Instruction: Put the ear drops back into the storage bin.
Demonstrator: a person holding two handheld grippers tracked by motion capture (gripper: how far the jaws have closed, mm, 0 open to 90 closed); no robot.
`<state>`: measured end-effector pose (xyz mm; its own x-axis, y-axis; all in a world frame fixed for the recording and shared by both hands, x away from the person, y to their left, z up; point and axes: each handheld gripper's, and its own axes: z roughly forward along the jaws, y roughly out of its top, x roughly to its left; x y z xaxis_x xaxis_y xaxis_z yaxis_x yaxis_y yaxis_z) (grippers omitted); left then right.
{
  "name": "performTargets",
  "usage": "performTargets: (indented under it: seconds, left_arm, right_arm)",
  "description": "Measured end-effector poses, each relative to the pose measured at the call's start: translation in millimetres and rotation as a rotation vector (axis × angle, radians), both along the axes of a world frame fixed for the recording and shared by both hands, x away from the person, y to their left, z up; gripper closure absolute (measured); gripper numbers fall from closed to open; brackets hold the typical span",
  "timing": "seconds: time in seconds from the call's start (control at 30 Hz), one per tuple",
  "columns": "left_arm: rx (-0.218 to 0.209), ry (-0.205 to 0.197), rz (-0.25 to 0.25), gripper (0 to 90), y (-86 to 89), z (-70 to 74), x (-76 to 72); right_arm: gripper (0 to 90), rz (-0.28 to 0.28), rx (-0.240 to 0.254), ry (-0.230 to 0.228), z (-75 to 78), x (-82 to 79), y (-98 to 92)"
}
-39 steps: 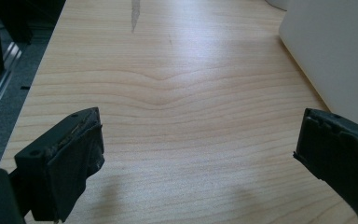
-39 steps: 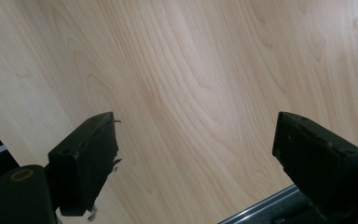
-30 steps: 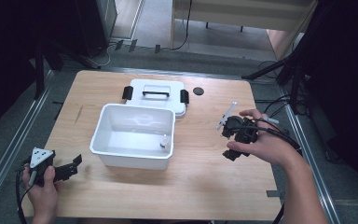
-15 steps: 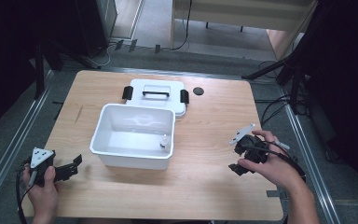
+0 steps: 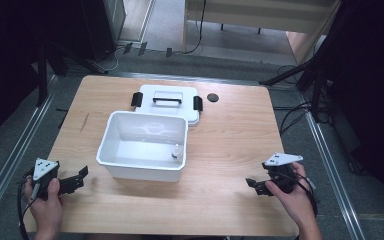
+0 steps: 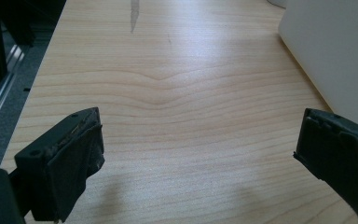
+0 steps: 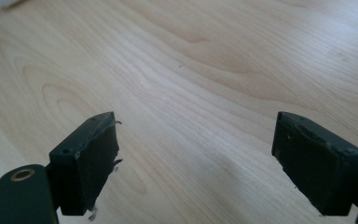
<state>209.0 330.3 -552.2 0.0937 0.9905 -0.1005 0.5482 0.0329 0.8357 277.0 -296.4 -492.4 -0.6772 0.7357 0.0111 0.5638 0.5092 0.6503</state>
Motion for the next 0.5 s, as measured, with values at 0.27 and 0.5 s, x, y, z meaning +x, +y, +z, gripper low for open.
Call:
performTargets:
  seconds: [0.27, 0.5]
  left_arm:
    - [0.005, -0.002, 0.001, 1.4, -0.5, 0.1, -0.1]
    - [0.006, -0.004, -0.001, 1.4, -0.4, 0.1, -0.3]
  right_arm:
    - [14.8, -0.141, 0.333, -0.129, -27.5, -18.0, -27.1]
    - [15.6, -0.238, 0.544, -0.162, -49.0, -27.0, -46.8]
